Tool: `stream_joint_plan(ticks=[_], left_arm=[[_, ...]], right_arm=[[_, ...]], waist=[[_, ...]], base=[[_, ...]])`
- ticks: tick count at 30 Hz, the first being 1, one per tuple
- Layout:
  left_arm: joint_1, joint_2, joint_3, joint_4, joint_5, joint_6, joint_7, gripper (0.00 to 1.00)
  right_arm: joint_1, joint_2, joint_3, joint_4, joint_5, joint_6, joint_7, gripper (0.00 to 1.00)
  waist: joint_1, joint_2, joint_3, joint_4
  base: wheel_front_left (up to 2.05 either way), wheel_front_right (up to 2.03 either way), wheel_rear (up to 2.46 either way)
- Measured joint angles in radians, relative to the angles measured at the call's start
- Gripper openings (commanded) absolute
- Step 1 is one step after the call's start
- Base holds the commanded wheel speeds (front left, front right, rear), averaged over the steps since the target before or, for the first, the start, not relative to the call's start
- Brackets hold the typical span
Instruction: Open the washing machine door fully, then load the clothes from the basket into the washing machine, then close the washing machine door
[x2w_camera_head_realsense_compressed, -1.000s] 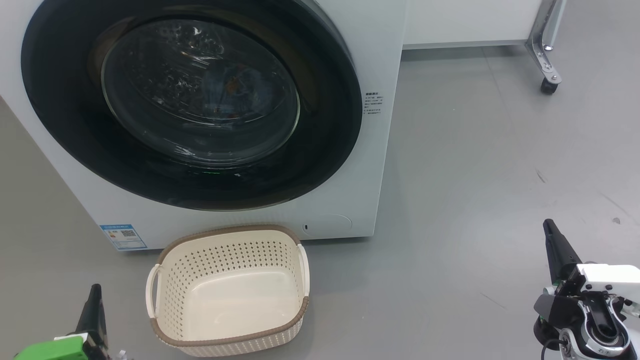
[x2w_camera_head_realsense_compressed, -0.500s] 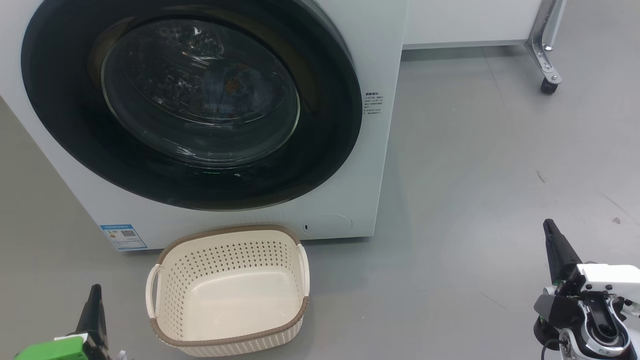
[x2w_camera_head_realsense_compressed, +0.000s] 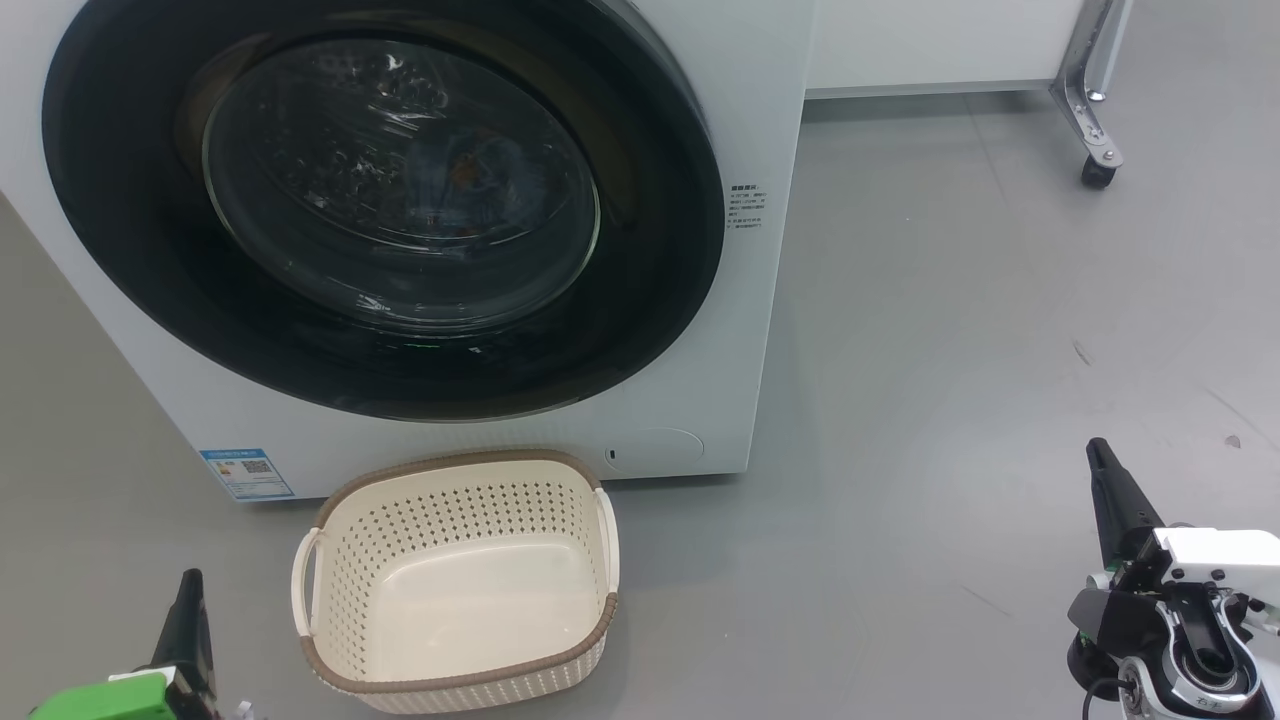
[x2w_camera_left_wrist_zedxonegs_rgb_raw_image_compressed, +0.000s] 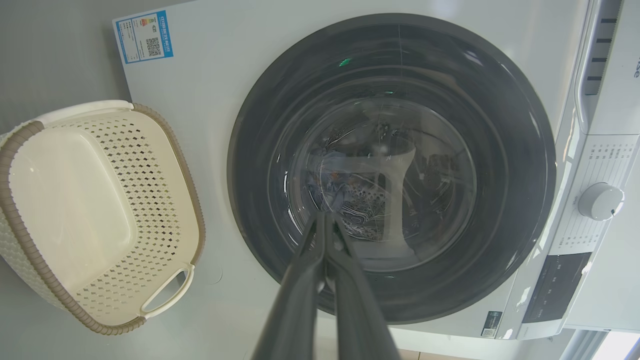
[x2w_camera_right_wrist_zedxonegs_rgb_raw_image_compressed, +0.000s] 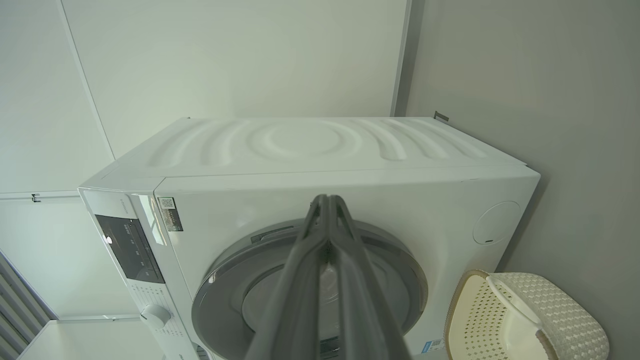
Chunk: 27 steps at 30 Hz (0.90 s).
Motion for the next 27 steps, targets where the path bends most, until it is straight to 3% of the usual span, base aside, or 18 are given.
stream_joint_plan(ticks=[27], left_arm=[[0.0,0.0,0.001,0.0,0.0,0.0,0.0,0.0]], right_arm=[[0.0,0.0,0.0,0.0,0.0,0.0,0.0,0.0]], waist=[[0.0,0.0,0.0,0.0]], base=[[0.0,0.0,0.0]])
